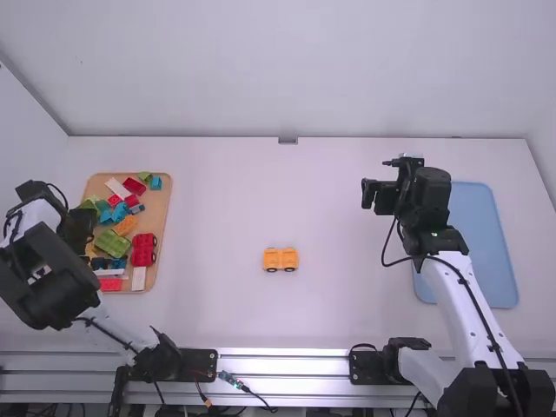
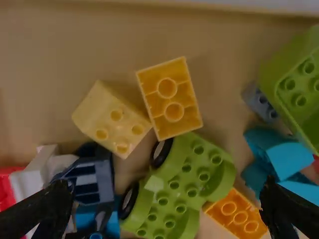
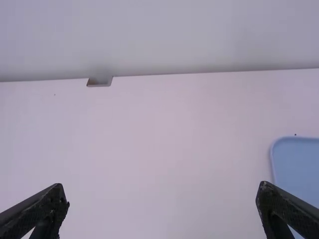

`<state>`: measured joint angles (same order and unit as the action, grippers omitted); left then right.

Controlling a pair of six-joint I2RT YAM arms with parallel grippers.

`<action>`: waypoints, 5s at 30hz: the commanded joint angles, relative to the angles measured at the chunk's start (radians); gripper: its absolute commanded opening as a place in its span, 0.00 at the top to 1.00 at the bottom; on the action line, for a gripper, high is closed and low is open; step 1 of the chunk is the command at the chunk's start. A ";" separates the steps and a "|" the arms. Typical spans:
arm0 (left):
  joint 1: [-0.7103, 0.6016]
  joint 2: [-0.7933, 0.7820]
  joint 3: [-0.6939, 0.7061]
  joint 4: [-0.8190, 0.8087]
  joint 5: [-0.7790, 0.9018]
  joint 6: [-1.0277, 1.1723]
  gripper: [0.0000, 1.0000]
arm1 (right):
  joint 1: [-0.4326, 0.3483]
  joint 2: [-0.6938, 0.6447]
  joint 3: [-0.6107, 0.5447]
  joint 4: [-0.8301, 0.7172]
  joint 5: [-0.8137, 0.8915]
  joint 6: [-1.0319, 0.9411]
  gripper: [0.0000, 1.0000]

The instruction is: Assemble lego blocks to make yellow taxi

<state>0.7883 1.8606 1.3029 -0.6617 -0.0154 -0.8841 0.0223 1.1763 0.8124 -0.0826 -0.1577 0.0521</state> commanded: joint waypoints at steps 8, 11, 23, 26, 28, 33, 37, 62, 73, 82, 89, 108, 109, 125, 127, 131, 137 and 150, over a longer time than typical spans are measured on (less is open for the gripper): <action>0.001 0.148 0.194 -0.074 0.006 -0.018 0.10 | 0.005 0.006 0.039 -0.007 -0.005 0.004 0.01; 0.005 0.150 0.189 -0.066 -0.001 -0.021 0.14 | 0.005 0.006 0.039 -0.007 -0.006 0.004 0.01; 0.002 0.150 0.105 0.018 -0.053 -0.070 0.20 | 0.005 0.006 0.039 -0.008 -0.005 0.003 0.01; 0.002 0.150 0.069 0.051 -0.053 -0.069 0.21 | 0.005 0.006 0.039 -0.008 -0.006 0.004 0.01; 0.006 0.150 0.054 0.080 -0.044 -0.069 0.22 | 0.005 0.006 0.039 -0.007 -0.006 0.003 0.01; 0.001 0.150 0.039 0.108 -0.035 -0.083 0.29 | 0.005 0.006 0.039 -0.008 -0.006 0.003 0.01; 0.002 0.150 0.023 0.129 -0.056 -0.092 0.31 | 0.005 0.006 0.039 -0.011 -0.006 0.000 0.01; 0.037 0.148 0.039 0.096 0.076 -0.166 0.11 | 0.005 0.008 0.039 -0.010 -0.002 -0.007 0.01; 0.037 0.148 0.127 0.036 0.116 -0.166 0.14 | 0.005 0.008 0.039 -0.007 -0.002 -0.007 0.01; 0.037 0.148 0.218 -0.109 0.035 -0.257 0.13 | 0.005 0.008 0.039 -0.007 -0.002 -0.007 0.01; 0.037 0.148 0.162 -0.040 -0.028 -0.343 0.27 | 0.005 0.008 0.039 -0.008 -0.002 -0.004 0.01; 0.037 0.148 -0.048 0.279 -0.027 -0.339 0.29 | 0.005 0.008 0.039 -0.014 -0.002 -0.007 0.00; 0.037 0.148 -0.053 0.284 -0.027 -0.340 0.29 | 0.005 0.008 0.039 -0.014 -0.002 -0.007 0.01; 0.036 0.148 -0.074 0.291 -0.019 -0.362 0.59 | 0.005 0.008 0.039 -0.023 -0.002 -0.007 0.01; 0.036 0.148 -0.073 0.279 -0.019 -0.374 0.63 | 0.005 0.008 0.039 -0.022 -0.002 -0.007 0.01; 0.037 0.148 -0.074 0.258 -0.020 -0.406 0.66 | 0.005 0.008 0.039 -0.023 -0.002 -0.007 0.01; 0.037 0.148 -0.074 0.254 -0.019 -0.406 0.88 | 0.005 0.008 0.039 -0.026 -0.002 -0.007 0.01; 0.037 0.092 -0.048 0.301 0.195 -0.084 0.99 | 0.005 0.008 0.039 0.006 -0.126 0.006 0.00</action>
<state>0.8219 1.9923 1.2442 -0.3538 0.1184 -1.0801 0.0223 1.1763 0.8124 -0.0872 -0.2050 0.0483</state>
